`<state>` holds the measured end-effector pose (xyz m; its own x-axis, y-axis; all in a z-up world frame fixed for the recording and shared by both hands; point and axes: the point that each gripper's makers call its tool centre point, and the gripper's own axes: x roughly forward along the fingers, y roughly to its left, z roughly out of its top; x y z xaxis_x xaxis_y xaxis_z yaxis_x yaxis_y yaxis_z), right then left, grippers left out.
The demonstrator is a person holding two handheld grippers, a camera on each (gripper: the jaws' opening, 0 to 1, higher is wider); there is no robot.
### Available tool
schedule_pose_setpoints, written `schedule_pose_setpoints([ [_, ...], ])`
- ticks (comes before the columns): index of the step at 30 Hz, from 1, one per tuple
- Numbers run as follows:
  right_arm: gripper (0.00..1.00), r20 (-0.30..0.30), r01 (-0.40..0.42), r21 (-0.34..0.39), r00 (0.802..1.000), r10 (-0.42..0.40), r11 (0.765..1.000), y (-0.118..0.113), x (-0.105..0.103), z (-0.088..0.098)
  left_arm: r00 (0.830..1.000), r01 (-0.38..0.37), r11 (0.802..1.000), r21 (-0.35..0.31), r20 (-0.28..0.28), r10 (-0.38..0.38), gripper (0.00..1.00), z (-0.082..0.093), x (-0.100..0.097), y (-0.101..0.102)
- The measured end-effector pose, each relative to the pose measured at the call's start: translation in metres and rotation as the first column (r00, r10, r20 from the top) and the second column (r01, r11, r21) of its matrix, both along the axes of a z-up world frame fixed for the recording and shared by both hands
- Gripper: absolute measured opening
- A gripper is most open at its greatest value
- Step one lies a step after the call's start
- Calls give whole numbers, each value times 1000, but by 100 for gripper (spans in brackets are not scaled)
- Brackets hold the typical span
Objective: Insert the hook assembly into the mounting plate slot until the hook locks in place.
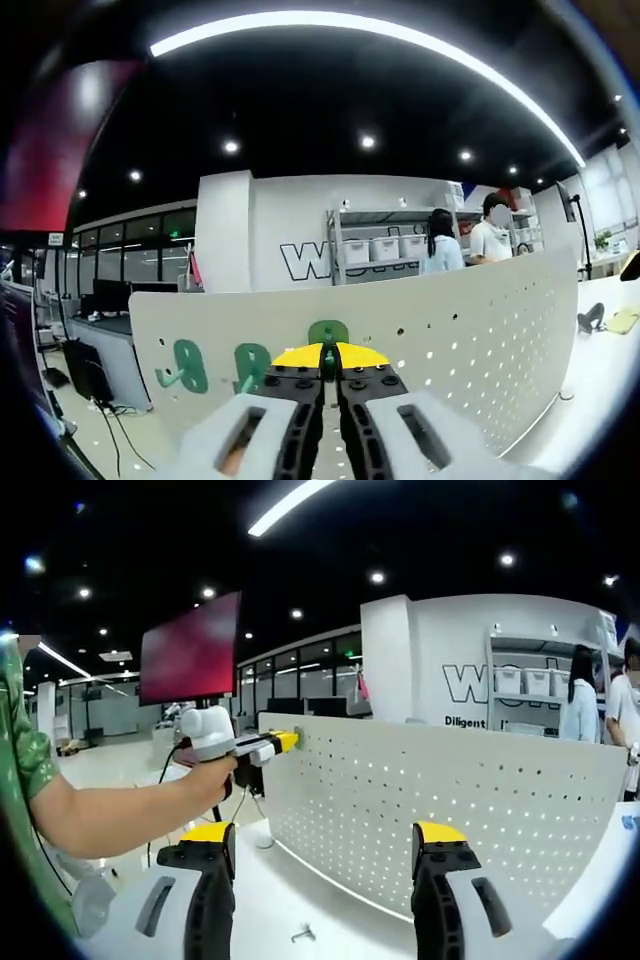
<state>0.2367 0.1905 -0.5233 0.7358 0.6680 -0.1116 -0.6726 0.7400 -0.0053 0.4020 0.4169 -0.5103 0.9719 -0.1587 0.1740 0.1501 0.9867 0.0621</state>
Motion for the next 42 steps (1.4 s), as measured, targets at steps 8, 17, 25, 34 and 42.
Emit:
schedule_pose_setpoints([
  [8,73,-4,-3,-3,1000,3,1000,2,0,-2,1000,-2,1000,2,2,2,3,0,0,0],
  [17,72,-9,-1,-4,1000,1,1000,0,0,-4,1000,-1,1000,1,2,1,3,-3,-1,-1],
  [25,71,-9,-3,-5,1000,3,1000,1,1,-3,1000,-3,1000,0,1,3,3,-3,0,0],
  [34,71,-10,-4,-5,1000,4,1000,2,1,-3,1000,-4,1000,0,2,4,3,-3,1,0],
  [42,71,-11,-9,-6,1000,9,1000,4,1,-3,1000,-5,1000,3,1,5,3,-3,1,1],
])
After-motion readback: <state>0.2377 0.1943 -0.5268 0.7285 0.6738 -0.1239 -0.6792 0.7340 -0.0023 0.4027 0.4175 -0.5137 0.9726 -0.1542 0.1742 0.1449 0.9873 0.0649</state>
